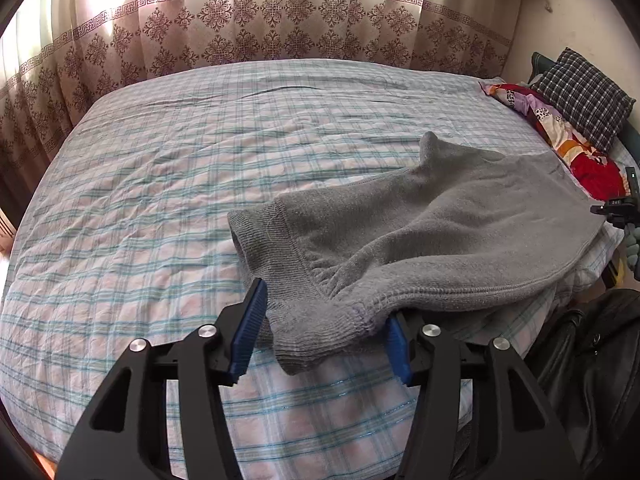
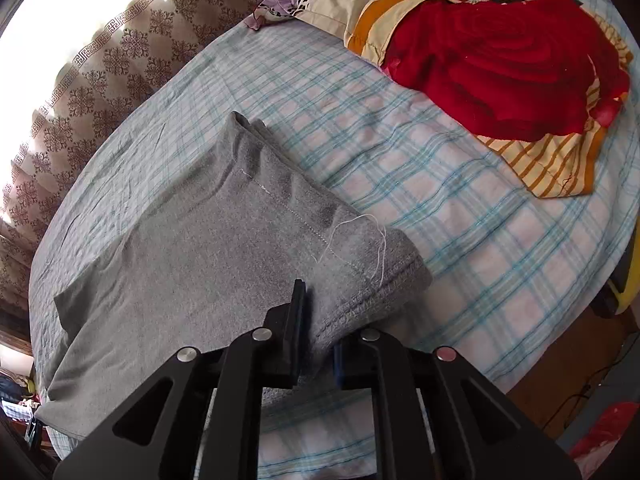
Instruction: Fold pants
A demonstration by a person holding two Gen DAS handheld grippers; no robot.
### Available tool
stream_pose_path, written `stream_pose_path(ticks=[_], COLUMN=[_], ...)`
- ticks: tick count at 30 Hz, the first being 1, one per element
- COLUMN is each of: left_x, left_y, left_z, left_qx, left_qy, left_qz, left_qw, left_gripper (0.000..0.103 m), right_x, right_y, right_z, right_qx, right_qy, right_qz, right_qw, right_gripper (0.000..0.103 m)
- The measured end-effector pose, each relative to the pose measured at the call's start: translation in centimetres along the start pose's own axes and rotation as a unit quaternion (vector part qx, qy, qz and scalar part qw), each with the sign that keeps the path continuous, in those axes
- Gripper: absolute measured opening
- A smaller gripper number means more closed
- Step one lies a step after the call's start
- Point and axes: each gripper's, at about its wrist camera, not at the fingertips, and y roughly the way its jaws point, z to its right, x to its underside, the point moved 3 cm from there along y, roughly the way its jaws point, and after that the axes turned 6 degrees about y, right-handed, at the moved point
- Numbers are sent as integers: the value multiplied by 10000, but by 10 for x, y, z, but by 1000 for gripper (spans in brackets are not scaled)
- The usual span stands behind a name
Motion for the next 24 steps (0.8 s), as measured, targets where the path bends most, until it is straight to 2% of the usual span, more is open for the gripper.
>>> stream_pose_path(ticks=[3,5,7,9,11,13,18,22,24], left_x=[5,7,8,8,8,8,9,15,19], left_y=[-2,-5,-8,-11,-14,-15,-20,-21,-20], left_z=[-3,-4,-4,-6,-6,-6,-2,-2,-4], left_qx=[-19,-46,-102,-135,-163,-192,-291,-329,-301], left_qy=[-54,-23,12,26,78,152,350,448,442], left_qz=[-86,-99,-93,-92,-85,-94,-130,-215,-286], left_qw=[9999,9999,9999,9999,9998,9997,9989,9982,9982], left_gripper=[66,67,70,71,71,72,72,72,72], right_x=[-2,-3,-3,-7,-12,-17,-18,-3,10], right_y=[-2,-5,-10,-21,-32,-41,-46,-27,-14], right_z=[12,11,7,6,6,3,-37,-96,-134], right_qx=[-128,-48,168,622,916,978,587,-20,-368], right_qy=[231,189,49,-130,-235,-313,-772,-1396,-1809], right_qz=[-21,45,198,547,861,1083,1179,880,659], right_qw=[9997,9998,9997,9965,9918,9888,9883,9863,9806], right_gripper=[24,24,28,44,46,46,46,46,46])
